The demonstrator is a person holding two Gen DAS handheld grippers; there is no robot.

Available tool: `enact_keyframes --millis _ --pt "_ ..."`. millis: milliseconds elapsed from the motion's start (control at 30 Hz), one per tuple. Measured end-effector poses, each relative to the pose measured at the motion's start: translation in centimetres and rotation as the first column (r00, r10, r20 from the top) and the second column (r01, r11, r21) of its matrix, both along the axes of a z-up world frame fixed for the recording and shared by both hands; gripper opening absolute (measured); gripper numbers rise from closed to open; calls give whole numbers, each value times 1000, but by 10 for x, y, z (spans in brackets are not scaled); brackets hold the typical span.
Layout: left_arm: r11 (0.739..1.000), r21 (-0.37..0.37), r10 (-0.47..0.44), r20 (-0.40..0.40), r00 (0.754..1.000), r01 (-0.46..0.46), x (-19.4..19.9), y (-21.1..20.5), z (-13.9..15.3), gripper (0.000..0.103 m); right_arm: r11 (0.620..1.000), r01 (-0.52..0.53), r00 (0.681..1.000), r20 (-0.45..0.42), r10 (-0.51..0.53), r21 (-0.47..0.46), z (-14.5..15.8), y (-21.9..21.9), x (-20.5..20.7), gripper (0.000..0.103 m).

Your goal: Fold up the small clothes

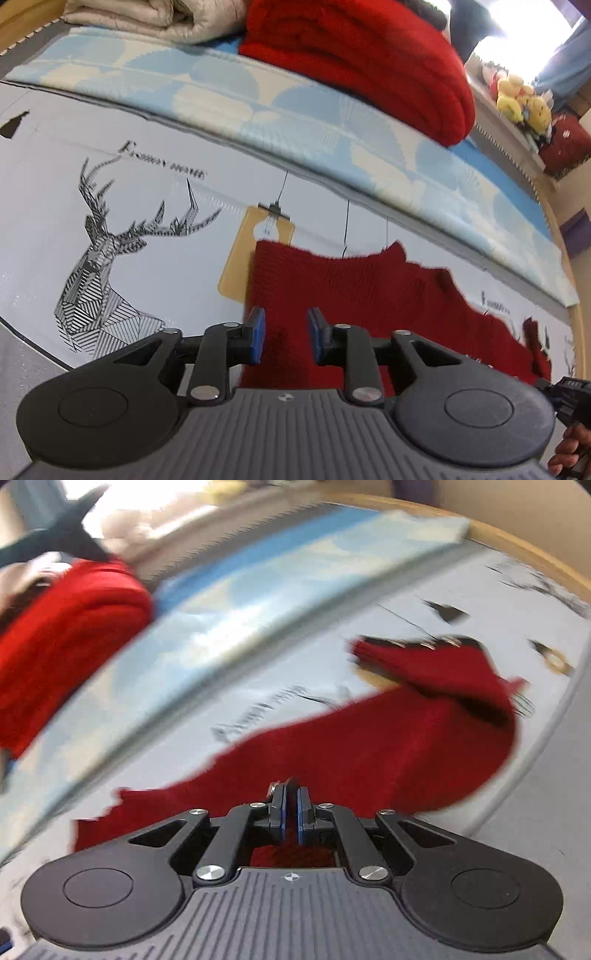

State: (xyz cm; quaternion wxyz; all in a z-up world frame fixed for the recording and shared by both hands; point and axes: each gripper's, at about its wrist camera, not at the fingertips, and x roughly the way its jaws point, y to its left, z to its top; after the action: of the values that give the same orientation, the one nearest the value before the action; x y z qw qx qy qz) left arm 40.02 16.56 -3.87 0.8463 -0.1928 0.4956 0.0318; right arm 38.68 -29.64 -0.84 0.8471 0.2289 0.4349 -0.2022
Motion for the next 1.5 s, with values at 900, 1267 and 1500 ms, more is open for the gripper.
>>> enact_keyframes --millis 900,1267,1500 --pt "984 180 -13 56 998 3 10 -10 -36 15 989 63 993 94 -75 131 15 -12 -8 24" --pt "991 71 -113 -39 993 116 -14 -46 -29 25 984 109 986 107 -125 144 19 -33 -9 24" --pt "988 104 -102 -86 991 110 -18 -59 -37 26 950 233 940 205 -275 206 29 -92 -23 25"
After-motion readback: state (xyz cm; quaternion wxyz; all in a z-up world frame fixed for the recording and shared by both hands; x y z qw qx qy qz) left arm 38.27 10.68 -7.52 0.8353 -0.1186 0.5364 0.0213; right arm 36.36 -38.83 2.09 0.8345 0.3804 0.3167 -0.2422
